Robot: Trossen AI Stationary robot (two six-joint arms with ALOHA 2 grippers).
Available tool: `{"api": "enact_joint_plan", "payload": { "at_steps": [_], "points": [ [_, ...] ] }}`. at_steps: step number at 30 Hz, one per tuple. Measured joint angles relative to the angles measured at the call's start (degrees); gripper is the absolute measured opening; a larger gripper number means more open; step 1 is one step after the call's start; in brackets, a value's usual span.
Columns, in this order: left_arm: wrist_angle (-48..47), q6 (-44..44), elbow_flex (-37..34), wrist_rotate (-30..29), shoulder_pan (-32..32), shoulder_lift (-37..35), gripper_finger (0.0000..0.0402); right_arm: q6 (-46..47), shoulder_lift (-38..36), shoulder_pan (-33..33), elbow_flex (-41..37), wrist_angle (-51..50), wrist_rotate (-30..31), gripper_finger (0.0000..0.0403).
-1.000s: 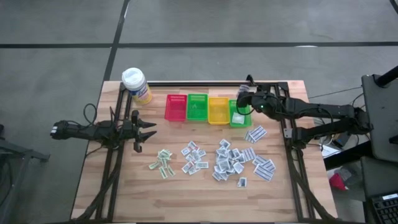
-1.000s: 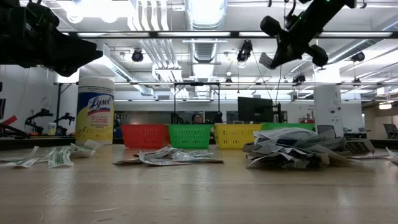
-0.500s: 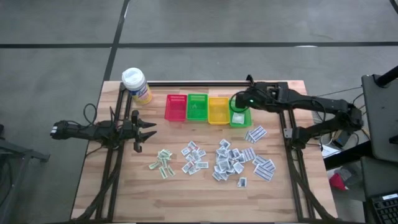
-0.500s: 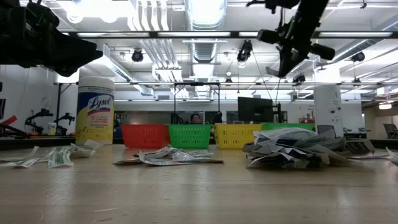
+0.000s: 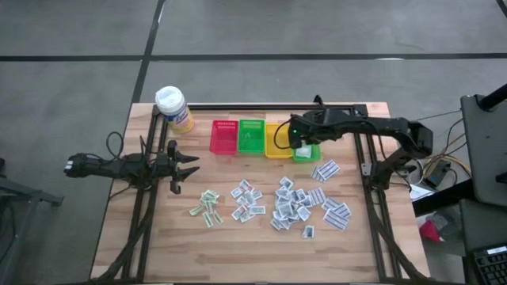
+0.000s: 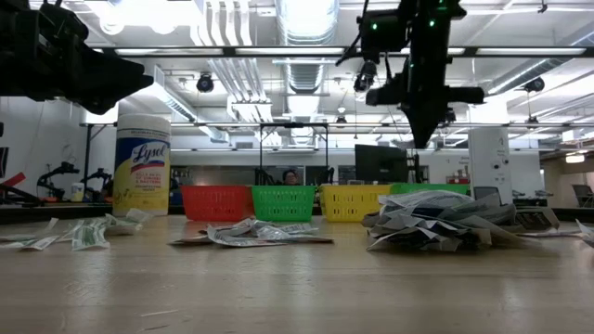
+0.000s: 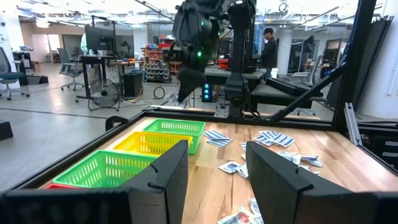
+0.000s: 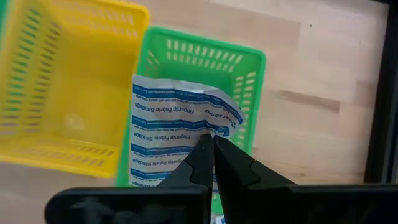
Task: Pick & Place First Aid Supplies
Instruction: Put the blue bandage into the right green bin
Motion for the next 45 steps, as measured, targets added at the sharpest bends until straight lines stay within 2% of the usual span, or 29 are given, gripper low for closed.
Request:
{"api": "enact_joint_plan", "payload": {
  "at_steps": [18, 27, 45],
  "points": [
    [0.00, -0.75, -0.01, 0.00, -0.01, 0.00, 0.0158, -1.17, 10.49, -2.34, -1.42, 3.55, -1.26, 0.0008],
    [0.00, -0.83, -0.02, 0.02, 0.00, 0.00, 0.0158, -1.94, 9.71, -4.85, -5.83, 11.91, -4.80, 0.0008],
    [0.01, -0.83, -0.02, 0.01, -0.02, 0.00, 0.0158, 2.69, 9.62, -4.83, -7.92, 12.25, -5.05, 0.0009]
  ]
}}
